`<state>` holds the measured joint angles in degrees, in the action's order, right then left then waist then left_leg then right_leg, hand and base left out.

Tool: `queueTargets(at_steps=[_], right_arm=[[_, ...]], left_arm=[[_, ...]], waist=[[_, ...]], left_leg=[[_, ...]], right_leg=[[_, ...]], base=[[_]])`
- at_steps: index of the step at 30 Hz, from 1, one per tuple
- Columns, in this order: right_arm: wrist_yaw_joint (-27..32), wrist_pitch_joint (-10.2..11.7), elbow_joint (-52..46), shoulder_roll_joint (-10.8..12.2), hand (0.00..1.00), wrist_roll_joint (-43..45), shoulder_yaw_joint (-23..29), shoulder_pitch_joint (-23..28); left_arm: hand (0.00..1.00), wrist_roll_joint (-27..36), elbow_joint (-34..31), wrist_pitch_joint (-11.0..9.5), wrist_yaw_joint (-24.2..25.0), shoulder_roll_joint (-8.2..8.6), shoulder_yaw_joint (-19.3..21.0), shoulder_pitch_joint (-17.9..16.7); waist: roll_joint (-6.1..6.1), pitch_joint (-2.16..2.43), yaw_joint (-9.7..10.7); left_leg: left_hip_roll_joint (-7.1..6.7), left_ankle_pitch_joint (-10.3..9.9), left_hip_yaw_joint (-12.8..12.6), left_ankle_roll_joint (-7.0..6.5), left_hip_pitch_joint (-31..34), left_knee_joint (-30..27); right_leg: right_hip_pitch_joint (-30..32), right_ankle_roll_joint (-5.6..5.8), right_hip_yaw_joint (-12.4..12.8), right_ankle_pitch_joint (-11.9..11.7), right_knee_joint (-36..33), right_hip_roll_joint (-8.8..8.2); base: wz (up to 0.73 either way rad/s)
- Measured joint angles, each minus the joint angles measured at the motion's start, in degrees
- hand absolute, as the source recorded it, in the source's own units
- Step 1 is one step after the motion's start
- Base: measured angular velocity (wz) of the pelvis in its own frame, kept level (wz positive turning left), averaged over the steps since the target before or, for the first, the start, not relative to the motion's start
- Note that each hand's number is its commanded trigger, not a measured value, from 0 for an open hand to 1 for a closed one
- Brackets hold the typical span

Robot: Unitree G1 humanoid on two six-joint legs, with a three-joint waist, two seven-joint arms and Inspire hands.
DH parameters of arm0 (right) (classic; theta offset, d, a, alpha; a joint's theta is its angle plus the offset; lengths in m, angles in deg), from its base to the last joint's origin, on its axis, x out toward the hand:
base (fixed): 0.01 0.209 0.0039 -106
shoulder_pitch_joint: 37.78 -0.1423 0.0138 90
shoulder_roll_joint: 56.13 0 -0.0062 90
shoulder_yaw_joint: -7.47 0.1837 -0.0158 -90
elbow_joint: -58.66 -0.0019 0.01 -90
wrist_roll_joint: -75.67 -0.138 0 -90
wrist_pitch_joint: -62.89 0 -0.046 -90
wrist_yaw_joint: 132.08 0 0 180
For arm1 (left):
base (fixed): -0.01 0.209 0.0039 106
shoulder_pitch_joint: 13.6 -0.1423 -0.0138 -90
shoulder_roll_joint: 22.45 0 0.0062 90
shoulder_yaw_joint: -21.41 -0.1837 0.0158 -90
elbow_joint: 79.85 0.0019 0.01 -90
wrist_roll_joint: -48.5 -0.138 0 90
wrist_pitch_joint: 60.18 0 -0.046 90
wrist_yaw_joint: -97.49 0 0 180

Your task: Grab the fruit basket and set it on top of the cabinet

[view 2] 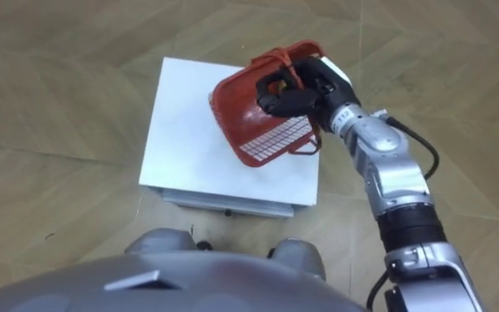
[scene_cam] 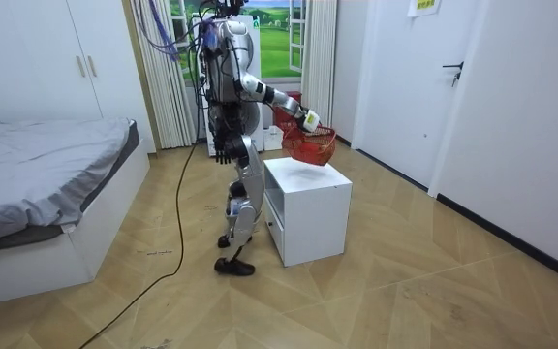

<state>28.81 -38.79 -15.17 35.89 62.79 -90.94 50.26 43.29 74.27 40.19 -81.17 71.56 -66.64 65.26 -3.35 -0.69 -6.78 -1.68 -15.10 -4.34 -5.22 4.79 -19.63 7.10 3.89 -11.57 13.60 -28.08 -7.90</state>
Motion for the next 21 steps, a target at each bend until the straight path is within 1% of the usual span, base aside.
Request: queueTargets(at_steps=[1, 2, 3, 4, 5, 7, 9, 10, 11, 12, 15, 16, 18, 21], right_arm=[[-0.5, -0.1, 0.1, 0.1, 1.0, 0.2, 0.0, 0.0], [-1.3, -0.1, 0.7, 0.2, 1.0, 0.4, 0.0, 0.2], [-1.8, -0.4, 1.6, 0.0, 1.0, 0.5, 0.0, 0.7], [-2.1, -0.5, 2.0, 0.0, 1.0, 0.5, -0.1, 0.9], [-3.1, -0.8, 3.3, 0.1, 1.0, 0.5, -0.6, 0.9], [-4.2, -1.1, 5.4, 0.0, 1.0, 0.5, -2.1, 1.0], [-5.6, -2.2, 5.9, 0.0, 1.0, 0.5, -3.9, 1.3], [-6.1, -2.2, 6.0, 0.0, 0.58, 0.5, -4.2, 1.4], [-6.8, -2.2, 6.3, 0.0, 0.02, 0.6, -4.4, 1.4], [-7.5, -2.2, 7.0, 0.0, 0.0, 0.6, -4.4, 1.4], [-8.4, -2.2, 8.8, 0.0, 0.0, 2.1, -5.5, 1.3], [-8.6, -2.2, 9.0, 0.0, 0.0, 2.2, -5.7, 1.3], [-9.2, -2.1, 10.0, 0.1, 0.0, 2.2, -6.1, 1.2], [-9.6, -2.2, 12.8, 0.2, 0.0, 2.2, -6.1, 1.3]], left_arm=[[0.0, -0.1, 0.0, 0.1, -0.1, -0.24, 0.0, 0.0], [0.0, -0.1, 0.0, 0.3, -0.2, -0.61, 0.1, 0.1], [0.0, -0.2, 0.0, 0.7, -0.3, -0.44, 0.0, 0.0], [0.0, -0.1, 0.0, 0.8, -0.3, -0.41, 0.0, 0.0], [0.0, 0.2, 0.0, 0.9, -0.3, -0.49, 0.0, 0.0], [0.0, 0.8, 0.1, 0.9, -0.7, -0.5, 0.0, -0.2], [0.0, 1.1, 0.1, 1.0, -0.7, -0.33, 0.0, -0.7], [0.0, 1.0, 0.0, 1.2, -0.7, -0.25, 0.0, -0.8], [0.0, 1.0, -0.1, 1.6, -0.7, -0.09, 0.0, -0.9], [0.0, 0.6, -0.1, 2.0, -0.7, 0.0, 0.0, -1.0], [0.0, 0.5, -0.1, 2.3, -0.7, 0.11, 0.0, -1.1], [0.0, 0.5, -0.1, 2.3, -0.7, 0.17, 0.0, -1.2], [0.0, 0.5, -0.2, 2.6, -0.7, 0.3, 0.0, -1.4], [0.0, 0.6, -0.1, 3.0, -0.7, 0.34, 0.0, -1.6]], waist=[[-0.12, 0.07, 0.0], [-0.43, 0.27, 0.2], [-0.33, 0.54, 0.2], [-0.16, 0.61, 0.1], [-0.03, 0.55, 0.2], [0.06, 0.5, -0.1], [0.25, 0.43, -0.3], [0.4, 0.37, -0.3], [0.68, 0.28, -0.4], [0.78, 0.27, -0.9], [0.6, 0.41, -1.6], [0.56, 0.44, -1.6], [0.25, 0.65, -1.7], [0.09, 0.66, -1.7]], left_leg=[[-0.04, 0.1, 0.1, -0.1, 0.2, -0.1], [-0.31, 0.0, 0.3, -0.27, 0.5, -0.3], [-0.44, 0.0, 0.4, -0.31, 0.5, -0.2], [-0.43, 0.0, 0.5, -0.31, 0.4, -0.2], [-0.54, 0.0, 1.1, -0.31, 0.4, 0.1], [-0.49, 0.0, 1.2, -0.3, 0.4, 0.7], [-0.34, 0.0, 1.2, -0.23, 0.4, 1.2], [-0.28, 0.0, 1.2, -0.21, 0.4, 1.3], [-0.24, 0.0, 1.3, -0.13, 0.5, 1.4], [-0.23, 0.1, 1.3, 0.0, 0.5, 1.8], [-0.06, 0.3, 1.5, 0.21, 0.5, 2.3], [-0.05, 0.3, 1.6, 0.23, 0.6, 2.4], [-0.07, 0.3, 1.7, 0.26, 0.7, 2.3], [-0.09, 0.3, 1.9, 0.27, 0.6, 2.2]], right_leg=[[0.0, -0.11, 0.3, -0.2, 2.6, 0.77], [-0.1, -0.89, 0.3, -2.2, 7.1, 2.21], [-0.8, -1.51, -1.1, -2.7, 8.4, 2.29], [-1.3, -1.44, -1.1, -2.9, 9.0, 2.37], [-1.9, -1.38, -1.2, -2.9, 9.9, 2.46], [-2.1, -1.33, -1.2, -2.9, 10.5, 2.62], [-2.1, -1.35, -1.3, -2.9, 10.6, 2.84], [-2.1, -1.35, -1.3, -3.0, 10.6, 2.92], [-2.1, -1.35, -1.3, -3.0, 10.8, 2.98], [-2.1, -1.46, -1.5, -3.0, 11.3, 3.04], [-2.1, -1.58, -2.0, -3.1, 11.6, 3.18], [-2.1, -1.58, -2.2, -3.1, 11.7, 3.19], [-2.2, -1.63, -2.6, -3.1, 12.5, 3.23], [-2.3, -1.62, -2.7, -3.1, 12.6, 3.21]], base=[[0.17], [0.15], [0.13], [0.15], [0.16], [0.06], [0.0], [0.0], [0.0], [0.0], [0.02], [0.07], [0.05], [0.03]])
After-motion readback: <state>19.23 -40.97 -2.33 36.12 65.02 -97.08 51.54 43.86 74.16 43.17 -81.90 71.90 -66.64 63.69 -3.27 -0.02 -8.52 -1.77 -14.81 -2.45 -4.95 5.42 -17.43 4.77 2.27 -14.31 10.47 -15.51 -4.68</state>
